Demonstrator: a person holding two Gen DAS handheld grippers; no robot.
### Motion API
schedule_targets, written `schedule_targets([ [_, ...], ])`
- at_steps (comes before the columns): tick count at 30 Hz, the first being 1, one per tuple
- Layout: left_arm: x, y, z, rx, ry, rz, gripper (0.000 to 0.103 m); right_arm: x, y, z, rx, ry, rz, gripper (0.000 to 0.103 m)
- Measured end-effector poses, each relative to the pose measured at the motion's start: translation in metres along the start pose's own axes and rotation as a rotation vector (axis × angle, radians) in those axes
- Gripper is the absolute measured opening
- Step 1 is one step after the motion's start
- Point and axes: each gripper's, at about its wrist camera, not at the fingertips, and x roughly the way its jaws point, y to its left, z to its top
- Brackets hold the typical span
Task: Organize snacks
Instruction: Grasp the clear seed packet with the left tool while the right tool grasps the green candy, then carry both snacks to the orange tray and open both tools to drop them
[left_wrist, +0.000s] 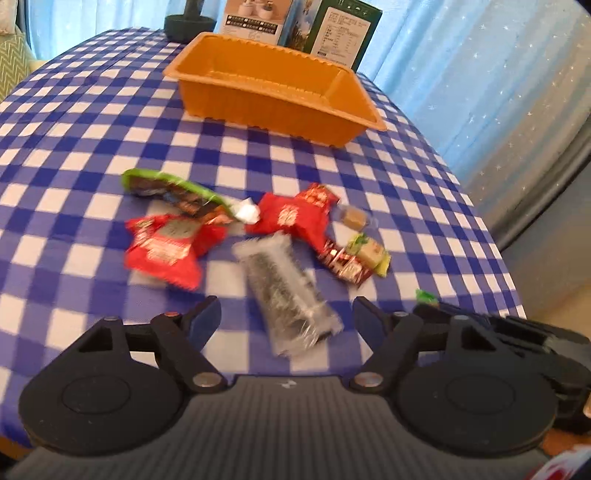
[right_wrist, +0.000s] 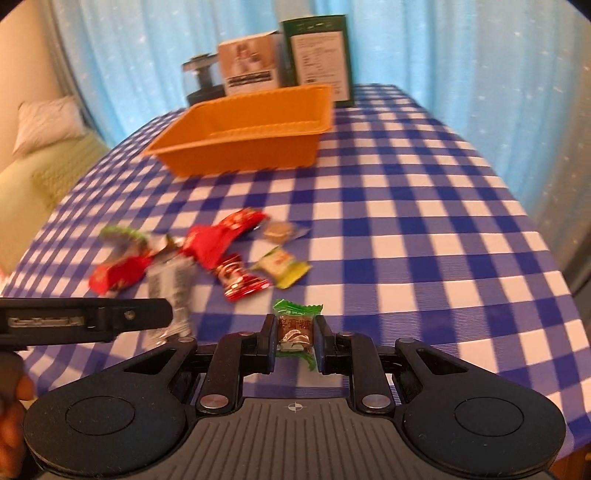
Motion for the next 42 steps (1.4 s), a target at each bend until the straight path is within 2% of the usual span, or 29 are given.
schedule_targets([
  [2,0.009,-0.003,0.003,-0.01,-0.001,0.003,0.074,0.0,-0.002,0.001,0.018,-0.005,-0.009,0.02],
  [4,0.019,-0.005,0.006,0.001,0.009,0.013,0.067,-0.001,-0.005,0.002,0.025,-0.006,-0.011,0.02],
  [9,0.026,-0.01,0.005,0.094,-0.006,0.07,0.042,0.0,-0.003,0.004,0.033,-0.011,-0.018,0.02],
  [11,0.024,-0.01,0.002,0.129,-0.002,0.077,0.037,-0.001,-0.001,0.002,0.032,-0.014,-0.019,0.02],
  [14,0.019,-0.01,-0.003,0.173,0.002,0.081,0.035,-0.002,0.002,0.002,0.025,-0.021,-0.015,0.02],
  [19,0.0,0.0,-0.009,0.177,0.002,0.068,0.034,-0.006,0.007,0.004,0.03,-0.039,-0.012,0.02],
  [26,-0.032,0.003,0.006,0.155,-0.062,0.05,0.034,-0.019,0.017,0.017,0.031,-0.073,-0.008,0.02],
  [36,-0.064,0.004,0.07,0.184,-0.169,0.032,0.034,-0.034,0.029,0.077,-0.006,-0.185,0.009,0.02],
  [42,-0.063,0.006,0.12,0.246,-0.204,0.083,0.034,-0.022,0.029,0.122,0.011,-0.252,0.042,0.02],
])
